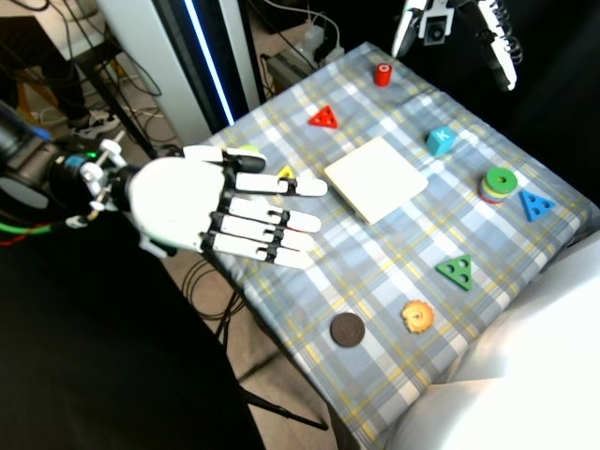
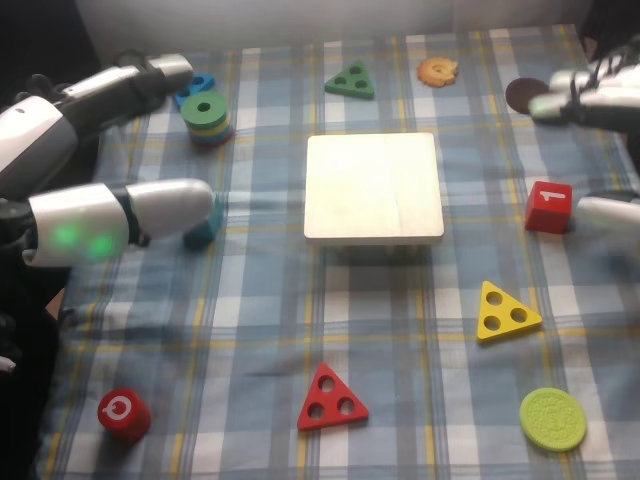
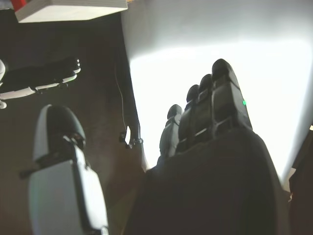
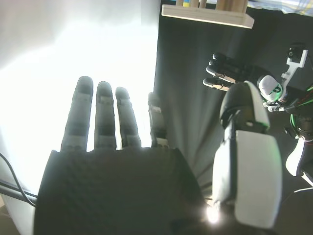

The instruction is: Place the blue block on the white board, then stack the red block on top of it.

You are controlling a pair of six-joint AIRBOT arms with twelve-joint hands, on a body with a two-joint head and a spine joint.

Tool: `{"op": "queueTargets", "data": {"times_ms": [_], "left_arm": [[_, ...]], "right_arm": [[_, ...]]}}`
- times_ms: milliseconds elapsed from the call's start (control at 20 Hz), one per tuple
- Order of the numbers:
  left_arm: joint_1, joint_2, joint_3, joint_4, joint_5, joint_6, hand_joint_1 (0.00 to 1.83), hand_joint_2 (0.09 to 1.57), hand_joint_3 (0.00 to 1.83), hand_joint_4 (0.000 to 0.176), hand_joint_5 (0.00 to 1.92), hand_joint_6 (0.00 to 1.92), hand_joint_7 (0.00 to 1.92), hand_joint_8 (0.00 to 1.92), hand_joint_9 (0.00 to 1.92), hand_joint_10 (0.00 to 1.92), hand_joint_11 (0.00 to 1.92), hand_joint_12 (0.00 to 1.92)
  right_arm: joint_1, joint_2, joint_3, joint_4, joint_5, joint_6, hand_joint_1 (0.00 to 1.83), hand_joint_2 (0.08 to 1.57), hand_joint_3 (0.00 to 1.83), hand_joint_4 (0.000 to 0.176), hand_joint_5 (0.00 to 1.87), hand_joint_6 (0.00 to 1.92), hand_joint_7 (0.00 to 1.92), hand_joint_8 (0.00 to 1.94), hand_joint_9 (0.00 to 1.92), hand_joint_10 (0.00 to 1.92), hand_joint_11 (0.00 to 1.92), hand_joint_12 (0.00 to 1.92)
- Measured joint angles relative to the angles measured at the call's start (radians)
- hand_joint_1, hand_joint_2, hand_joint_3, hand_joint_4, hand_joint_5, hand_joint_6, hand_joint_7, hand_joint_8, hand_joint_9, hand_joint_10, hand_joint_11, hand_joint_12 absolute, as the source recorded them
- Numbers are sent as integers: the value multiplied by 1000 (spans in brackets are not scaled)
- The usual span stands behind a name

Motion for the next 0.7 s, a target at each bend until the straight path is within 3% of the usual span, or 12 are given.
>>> {"op": "queueTargets", "data": {"times_ms": [150, 250, 300, 400, 450, 550, 650, 700], "left_arm": [[-3, 0, 3, -4, 3, 0, 585, 1033, 1, 168, 343, 7, 324, 3, 248, 8, 40, 454], [-8, 0, 13, -6, 23, 39, 608, 1026, 0, 153, 366, 10, 352, 10, 296, 21, 73, 479], [-20, 0, 13, -28, 36, 101, 657, 1004, 0, 156, 384, 4, 362, 3, 324, 10, 64, 494], [-72, -24, 13, -138, 70, 376, 680, 994, 0, 174, 377, 1, 407, 15, 346, 11, 48, 491], [-88, -41, 13, -170, 90, 475, 675, 995, 0, 171, 388, 1, 428, 8, 370, 5, 86, 443], [-108, -84, 32, -212, 148, 611, 714, 986, 0, 162, 417, 5, 442, 2, 390, 4, 143, 375], [-134, -129, 84, -306, 222, 744, 783, 973, 0, 175, 416, 3, 435, 0, 390, 4, 174, 373], [-145, -143, 111, -347, 248, 793, 806, 973, 0, 174, 427, 6, 431, 0, 383, 0, 173, 368]], "right_arm": [[0, -1, 0, -2, 2, 1, 701, 1243, 2, 26, 590, 0, 503, 2, 461, 4, 186, 602], [0, -1, 0, -6, 2, 1, 676, 1247, 3, 22, 587, 0, 512, 4, 466, 5, 169, 600], [0, -1, 0, -6, 2, 1, 675, 1247, 3, 20, 585, 0, 518, 6, 470, 6, 166, 600], [0, -1, 0, -13, 2, 9, 704, 1246, 0, 22, 567, 0, 518, 3, 468, 3, 168, 613], [6, -2, 2, -30, 2, 13, 703, 1245, 0, 21, 562, 0, 519, 3, 473, 4, 184, 622], [17, -3, 2, -47, 9, 19, 705, 1246, 0, 21, 570, 3, 530, 6, 495, 11, 222, 639], [18, -3, 2, -60, 21, 22, 723, 1250, 2, 21, 578, 5, 544, 9, 506, 12, 231, 641], [18, -3, 0, -61, 22, 24, 723, 1249, 1, 33, 579, 5, 551, 10, 512, 13, 235, 642]]}}
